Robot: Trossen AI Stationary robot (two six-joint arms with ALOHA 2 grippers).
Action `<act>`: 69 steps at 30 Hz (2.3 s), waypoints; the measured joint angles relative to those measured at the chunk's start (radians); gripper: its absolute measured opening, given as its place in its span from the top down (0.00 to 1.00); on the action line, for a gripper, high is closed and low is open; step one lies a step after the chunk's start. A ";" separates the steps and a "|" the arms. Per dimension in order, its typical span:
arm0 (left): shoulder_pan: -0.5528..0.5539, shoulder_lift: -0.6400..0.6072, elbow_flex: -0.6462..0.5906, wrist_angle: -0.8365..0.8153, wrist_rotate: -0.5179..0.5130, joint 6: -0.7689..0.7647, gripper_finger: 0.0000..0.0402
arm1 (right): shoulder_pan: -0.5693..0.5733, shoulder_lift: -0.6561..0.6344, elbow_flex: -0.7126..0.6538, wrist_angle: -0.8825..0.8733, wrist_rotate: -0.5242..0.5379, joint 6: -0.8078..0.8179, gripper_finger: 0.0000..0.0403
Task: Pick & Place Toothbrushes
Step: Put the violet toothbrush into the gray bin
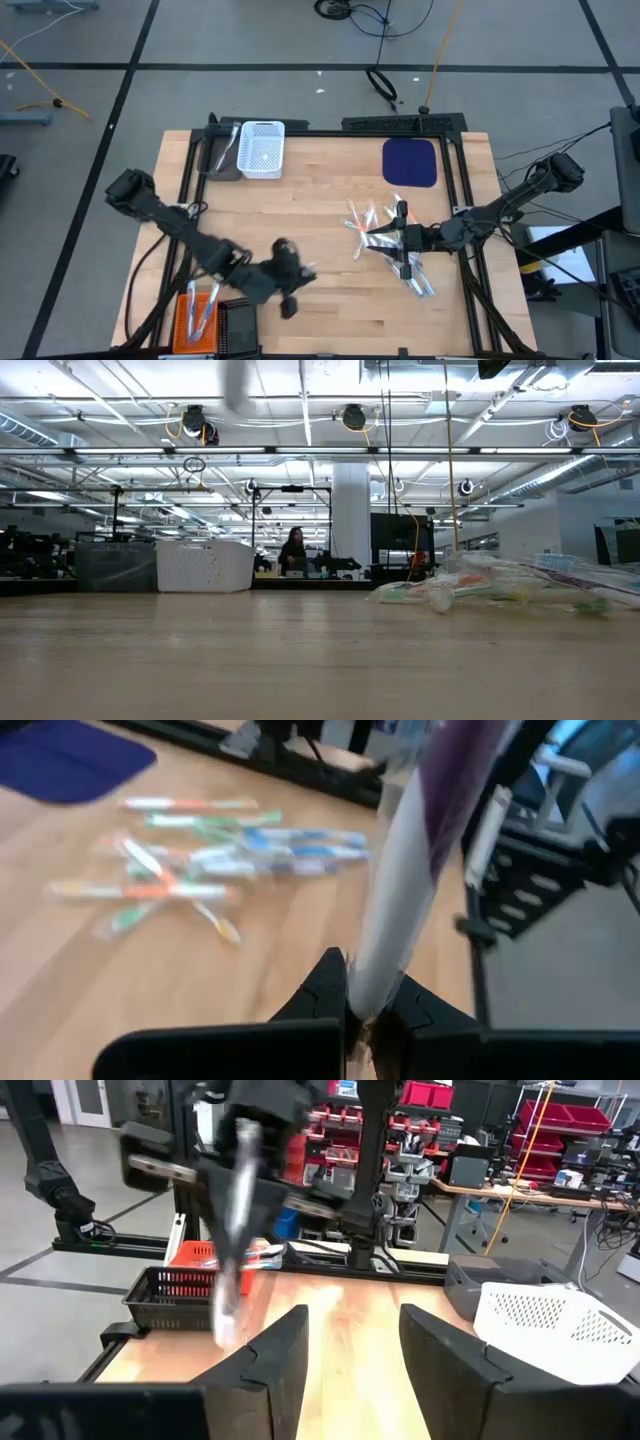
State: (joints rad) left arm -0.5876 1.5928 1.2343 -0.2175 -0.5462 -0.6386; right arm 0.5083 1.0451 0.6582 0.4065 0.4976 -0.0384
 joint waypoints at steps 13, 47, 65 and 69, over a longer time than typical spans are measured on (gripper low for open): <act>-0.245 -0.004 0.000 -0.223 -0.075 -0.373 0.97 | 0.000 0.000 0.000 0.000 0.000 0.000 0.65; -0.376 0.011 0.000 -0.551 0.184 -1.104 0.98 | 0.000 0.000 0.000 0.000 0.000 0.000 0.66; -0.369 0.080 0.000 -0.615 0.329 -1.193 0.91 | 0.000 0.000 0.000 0.000 -0.001 -0.003 0.66; -0.369 0.079 0.000 -0.634 0.329 -1.196 0.93 | 0.000 0.000 0.000 0.000 0.000 -0.003 0.66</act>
State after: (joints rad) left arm -0.9566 1.6722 1.2343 -0.8517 -0.2176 -1.8349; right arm 0.5083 1.0451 0.6582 0.4065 0.4973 -0.0417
